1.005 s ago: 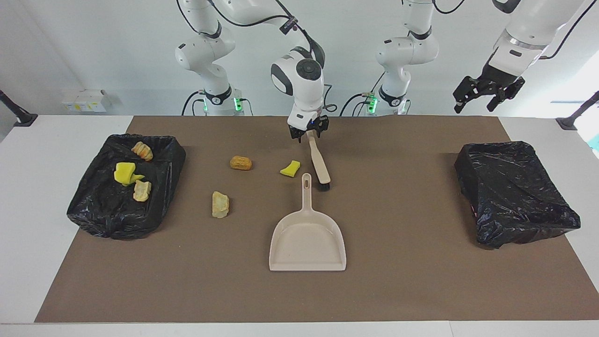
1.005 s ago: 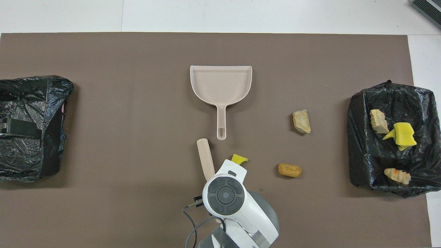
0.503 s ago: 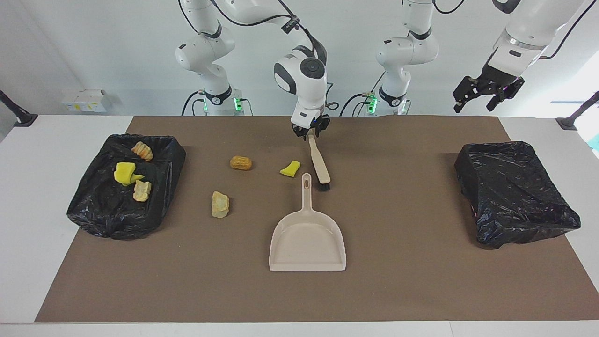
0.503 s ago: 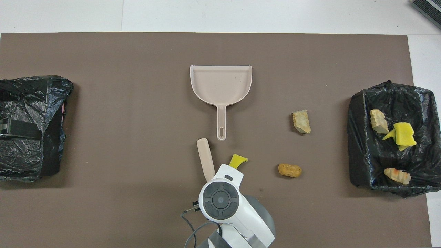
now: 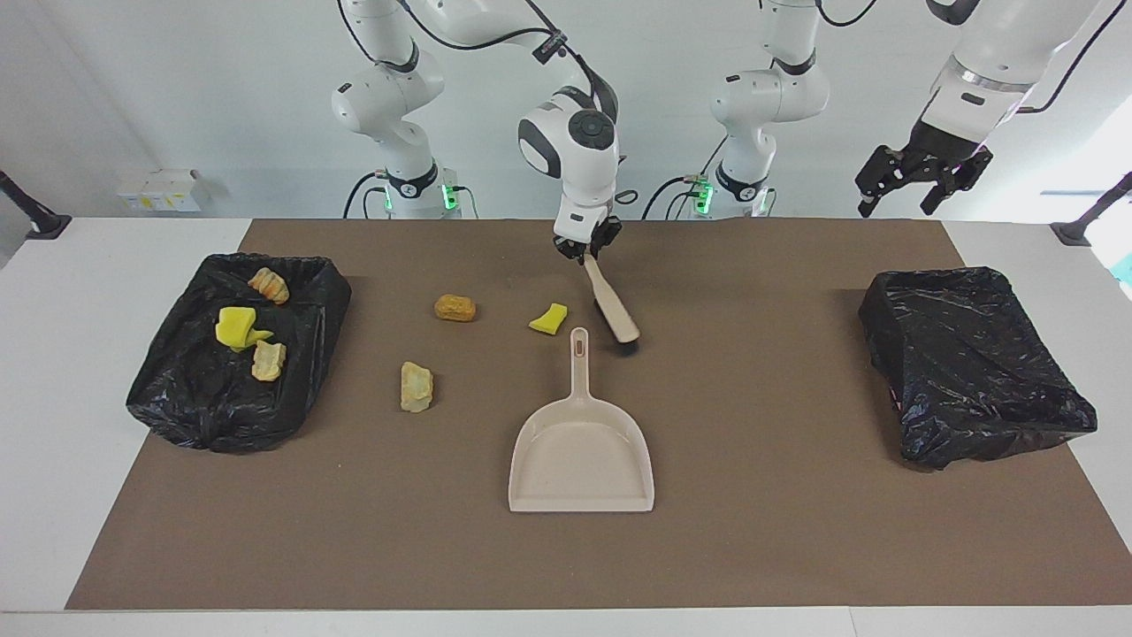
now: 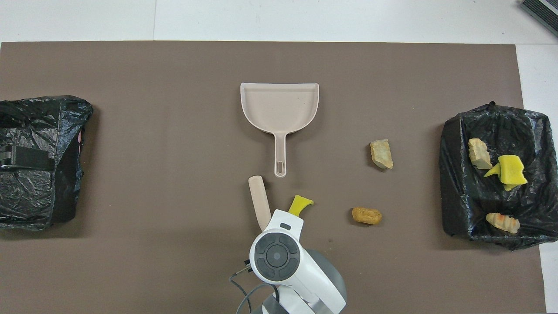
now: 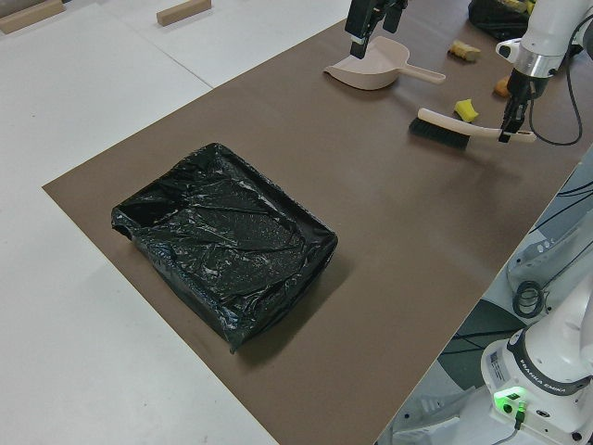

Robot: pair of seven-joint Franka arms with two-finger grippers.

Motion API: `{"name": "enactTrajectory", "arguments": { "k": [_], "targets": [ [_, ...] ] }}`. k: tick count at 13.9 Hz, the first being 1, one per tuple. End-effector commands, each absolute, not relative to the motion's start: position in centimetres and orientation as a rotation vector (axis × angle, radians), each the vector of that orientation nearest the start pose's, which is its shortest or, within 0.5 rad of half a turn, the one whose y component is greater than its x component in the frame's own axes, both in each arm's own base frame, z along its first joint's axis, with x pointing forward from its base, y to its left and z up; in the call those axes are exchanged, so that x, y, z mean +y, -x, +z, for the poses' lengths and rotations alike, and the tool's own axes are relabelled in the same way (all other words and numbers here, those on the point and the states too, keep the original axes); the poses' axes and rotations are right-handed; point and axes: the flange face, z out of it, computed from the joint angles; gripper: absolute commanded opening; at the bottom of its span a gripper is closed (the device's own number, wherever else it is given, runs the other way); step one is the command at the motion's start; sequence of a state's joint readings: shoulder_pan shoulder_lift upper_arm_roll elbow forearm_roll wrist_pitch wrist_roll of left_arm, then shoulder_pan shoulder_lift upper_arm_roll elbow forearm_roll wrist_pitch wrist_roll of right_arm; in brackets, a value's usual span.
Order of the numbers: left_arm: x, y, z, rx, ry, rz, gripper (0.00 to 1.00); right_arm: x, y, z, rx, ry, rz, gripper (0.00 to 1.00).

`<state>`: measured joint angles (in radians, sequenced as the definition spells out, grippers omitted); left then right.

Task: Sweep and dump trash in bin
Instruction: 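Grasp the brush with the right gripper while the left gripper reaches the dustpan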

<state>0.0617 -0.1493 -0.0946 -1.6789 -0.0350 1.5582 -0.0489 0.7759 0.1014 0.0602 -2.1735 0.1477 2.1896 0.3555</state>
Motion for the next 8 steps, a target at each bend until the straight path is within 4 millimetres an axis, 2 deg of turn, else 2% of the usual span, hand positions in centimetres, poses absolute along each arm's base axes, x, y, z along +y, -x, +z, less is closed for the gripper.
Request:
{"name": "enactTrajectory", "arguments": {
  "k": [1,3,4,6,8],
  "targets": [
    [-2.5,-51.3,65.3,-0.003,3.149,-0.105,1.00,40.6,-36.2,35.1,-0.621,3.003,0.256,0.00],
    [-3.1,-52.2,64.7,0.006,3.152,-0.126,1.00,40.2,-36.7,37.6,-0.603,3.000,0.310,0.00],
    [-4.2,-52.4,64.3,0.042,3.153,-0.121,1.00,39.6,-37.1,39.2,-0.577,2.995,0.323,0.00],
    [-7.1,-53.8,62.3,0.114,3.158,-0.097,1.00,38.1,-37.8,41.8,-0.532,2.990,0.316,0.00],
    [-10.2,-54.2,60.5,0.185,3.174,-0.052,1.00,35.4,-39.2,44.9,-0.442,2.978,0.347,0.00]
  ]
}}
